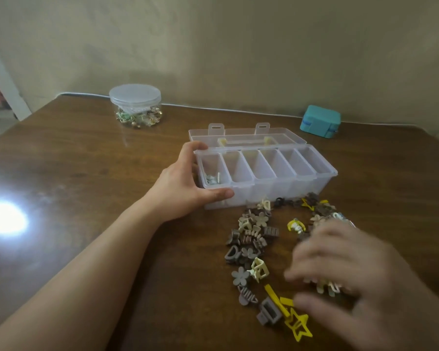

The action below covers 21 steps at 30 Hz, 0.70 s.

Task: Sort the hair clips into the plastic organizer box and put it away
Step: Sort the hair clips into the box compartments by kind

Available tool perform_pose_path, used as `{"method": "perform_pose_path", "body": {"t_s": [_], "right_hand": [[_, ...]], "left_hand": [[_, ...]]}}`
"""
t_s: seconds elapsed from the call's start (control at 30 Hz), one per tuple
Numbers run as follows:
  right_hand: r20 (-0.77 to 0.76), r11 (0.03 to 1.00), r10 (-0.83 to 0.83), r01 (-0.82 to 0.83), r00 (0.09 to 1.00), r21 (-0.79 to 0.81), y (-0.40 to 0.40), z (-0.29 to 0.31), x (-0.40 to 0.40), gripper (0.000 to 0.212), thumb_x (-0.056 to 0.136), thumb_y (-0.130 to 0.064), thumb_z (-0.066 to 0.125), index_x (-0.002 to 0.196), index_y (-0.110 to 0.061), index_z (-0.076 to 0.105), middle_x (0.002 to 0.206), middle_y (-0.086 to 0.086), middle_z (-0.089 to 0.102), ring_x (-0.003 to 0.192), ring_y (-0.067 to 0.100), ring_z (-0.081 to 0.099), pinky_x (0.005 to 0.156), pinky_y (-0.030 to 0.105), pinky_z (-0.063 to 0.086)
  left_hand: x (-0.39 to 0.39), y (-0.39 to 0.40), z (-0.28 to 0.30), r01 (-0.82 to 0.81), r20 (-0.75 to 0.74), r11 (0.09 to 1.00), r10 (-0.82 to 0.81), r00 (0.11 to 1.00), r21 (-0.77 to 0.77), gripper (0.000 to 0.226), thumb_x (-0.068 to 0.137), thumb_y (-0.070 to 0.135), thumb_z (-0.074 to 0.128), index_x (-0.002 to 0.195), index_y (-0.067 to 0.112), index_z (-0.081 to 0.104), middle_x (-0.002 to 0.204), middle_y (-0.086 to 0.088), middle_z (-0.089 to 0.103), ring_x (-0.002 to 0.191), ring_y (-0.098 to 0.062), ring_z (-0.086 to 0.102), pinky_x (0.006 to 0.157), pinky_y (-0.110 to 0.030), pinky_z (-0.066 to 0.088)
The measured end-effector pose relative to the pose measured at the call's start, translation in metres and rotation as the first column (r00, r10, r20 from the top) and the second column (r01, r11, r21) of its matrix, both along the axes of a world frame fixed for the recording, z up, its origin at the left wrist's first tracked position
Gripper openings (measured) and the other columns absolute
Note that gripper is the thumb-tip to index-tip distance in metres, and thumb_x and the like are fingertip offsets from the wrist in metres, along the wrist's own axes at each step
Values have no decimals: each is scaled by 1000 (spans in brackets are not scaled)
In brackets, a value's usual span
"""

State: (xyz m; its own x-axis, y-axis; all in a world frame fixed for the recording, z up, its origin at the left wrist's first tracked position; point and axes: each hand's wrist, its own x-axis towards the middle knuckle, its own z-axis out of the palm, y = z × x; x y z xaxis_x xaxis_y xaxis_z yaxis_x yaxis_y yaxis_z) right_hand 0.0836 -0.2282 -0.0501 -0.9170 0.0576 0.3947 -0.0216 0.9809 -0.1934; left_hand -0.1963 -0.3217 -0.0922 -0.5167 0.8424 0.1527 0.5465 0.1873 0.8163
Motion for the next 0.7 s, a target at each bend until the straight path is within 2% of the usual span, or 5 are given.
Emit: {"method": "perform_pose_path", "body": {"t_s": [0.17, 0.43, 0.5, 0.57, 0.7], "right_hand": [[80, 992, -40, 30, 996, 124, -12, -41, 33, 25, 87, -61, 55, 94, -41, 68, 101, -22, 61, 96, 11, 54, 74, 30, 48], [-112, 978, -61, 81, 992, 191, -8, -49, 30, 23, 91, -45, 58, 82, -31, 74, 88, -16, 66, 87, 17, 55, 73, 33, 41], [-148, 989, -82, 98, 986, 107, -4, -45, 26, 25, 91, -44, 57, 79, -29, 74, 88, -17, 66, 86, 16, 55, 72, 33, 42], [-152, 994, -69, 54, 986, -100, 0, -38, 18, 23, 90, -44, 58, 80, -29, 73, 86, -19, 65, 84, 13, 57, 71, 31, 46], [-170, 865, -192, 85, 967, -494, 3, -3, -27, 14, 84, -45, 64, 94, -38, 71, 83, -14, 68, 76, 2, 64, 62, 10, 47]], "left_hand": [[1, 0, 2, 3, 17, 1000, -3, 1000, -4, 97, 56, 65, 77, 136, 39, 27, 133, 5, 56, 113, -7, 52, 85, -19, 39], [4, 0, 4, 6, 21, 1000, -6, 1000, -12, 97, 58, 62, 76, 137, 39, 26, 137, 5, 53, 113, -6, 49, 75, -8, 35], [3, -1, 4, 4, 19, 1000, -4, 1000, -7, 98, 57, 63, 76, 137, 39, 26, 138, 4, 53, 114, -7, 51, 83, -15, 38], [3, -1, 3, 5, 19, 1000, -5, 1000, -5, 97, 58, 62, 77, 137, 39, 26, 138, 4, 53, 115, -8, 51, 88, -20, 39], [1, -1, 1, 2, 14, 1000, -2, 1000, -1, 95, 60, 60, 81, 135, 42, 27, 137, 6, 53, 117, -8, 53, 90, -21, 41]]}}
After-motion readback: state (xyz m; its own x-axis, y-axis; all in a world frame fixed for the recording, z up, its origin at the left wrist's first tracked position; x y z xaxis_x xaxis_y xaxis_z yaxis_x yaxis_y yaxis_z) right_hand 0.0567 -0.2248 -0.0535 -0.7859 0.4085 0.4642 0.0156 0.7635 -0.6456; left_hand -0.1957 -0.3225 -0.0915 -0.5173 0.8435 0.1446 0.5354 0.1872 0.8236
